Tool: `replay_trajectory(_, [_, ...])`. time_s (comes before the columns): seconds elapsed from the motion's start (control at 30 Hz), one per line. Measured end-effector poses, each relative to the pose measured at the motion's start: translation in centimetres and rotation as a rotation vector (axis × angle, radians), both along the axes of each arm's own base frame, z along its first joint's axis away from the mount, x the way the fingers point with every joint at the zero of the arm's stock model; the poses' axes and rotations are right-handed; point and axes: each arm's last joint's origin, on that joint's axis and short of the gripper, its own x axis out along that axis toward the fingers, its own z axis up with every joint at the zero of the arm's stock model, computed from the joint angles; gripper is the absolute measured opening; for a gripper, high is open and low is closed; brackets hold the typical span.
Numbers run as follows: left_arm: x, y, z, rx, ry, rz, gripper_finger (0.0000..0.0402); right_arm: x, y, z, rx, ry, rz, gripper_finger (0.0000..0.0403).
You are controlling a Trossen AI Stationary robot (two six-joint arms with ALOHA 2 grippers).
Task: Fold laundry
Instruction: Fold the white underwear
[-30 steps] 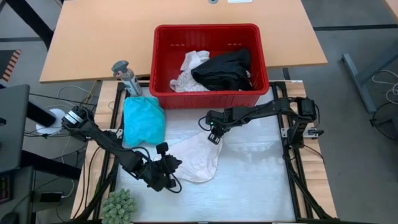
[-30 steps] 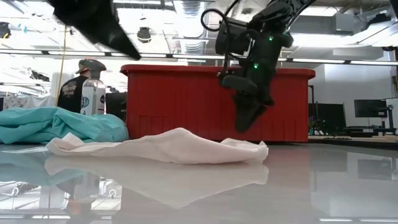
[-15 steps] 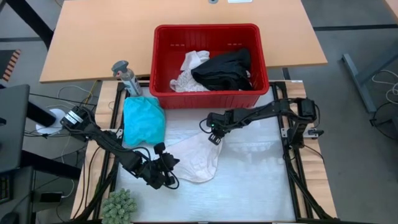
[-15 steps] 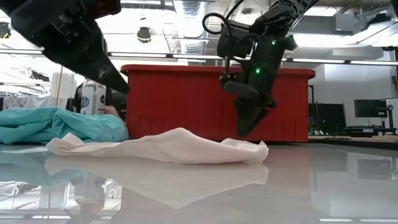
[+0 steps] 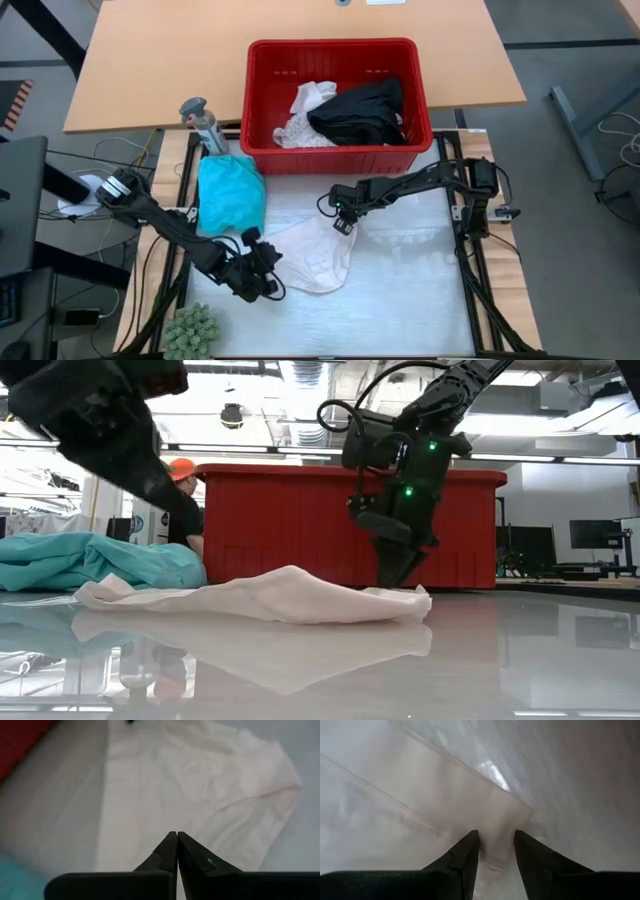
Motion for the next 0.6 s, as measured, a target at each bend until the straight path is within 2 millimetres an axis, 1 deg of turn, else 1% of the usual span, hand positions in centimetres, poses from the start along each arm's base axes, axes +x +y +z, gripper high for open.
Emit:
replay_trajectory(0.07, [-0.3,-0.1,2.6,-0.042,-0.049,0.024,0.0000,0.0,0.0,0.1,-0.005,-0.002,0.012,0.0156])
replay_trajectory(0.1, [-0.7,0.0,3.7,-0.052,-0.044,0.022,0.0000,0.0,-0.1,0.1,-0.005,-0.003,0.013,0.0156])
replay_trajectory(0.13, [-1.0,0.1,4.5,-0.058,-0.008,-0.020,0.0000,0.0,-0.1,0.1,-0.006,-0.005,0.011,0.0156])
replay_trajectory(0.17, [-1.3,0.1,4.9,-0.055,0.057,-0.106,0.0000,0.0,-0.2,0.1,-0.006,-0.005,0.012,0.0156])
replay_trajectory(0.27, [-2.2,-0.2,4.3,-0.005,0.273,-0.386,0.0001,0.0,-0.2,0.1,-0.009,-0.004,0.019,0.0156])
replay_trajectory(0.37, [-2.4,-0.3,3.0,0.077,0.435,-0.552,0.0013,0.0,-0.2,0.1,-0.009,-0.003,0.021,0.0156])
replay_trajectory(0.43, [-2.2,0.2,1.8,0.129,0.546,-0.583,0.0031,0.0,-0.1,0.1,-0.009,-0.004,0.024,0.0156])
replay_trajectory(0.53, [-1.3,0.7,0.6,0.185,0.610,-0.588,0.0071,0.0,0.1,0.1,-0.009,-0.004,0.029,0.0156])
replay_trajectory(0.6, [-0.7,0.9,-0.5,0.208,0.667,-0.640,0.0102,0.0,0.0,0.1,-0.011,-0.003,0.032,0.0156])
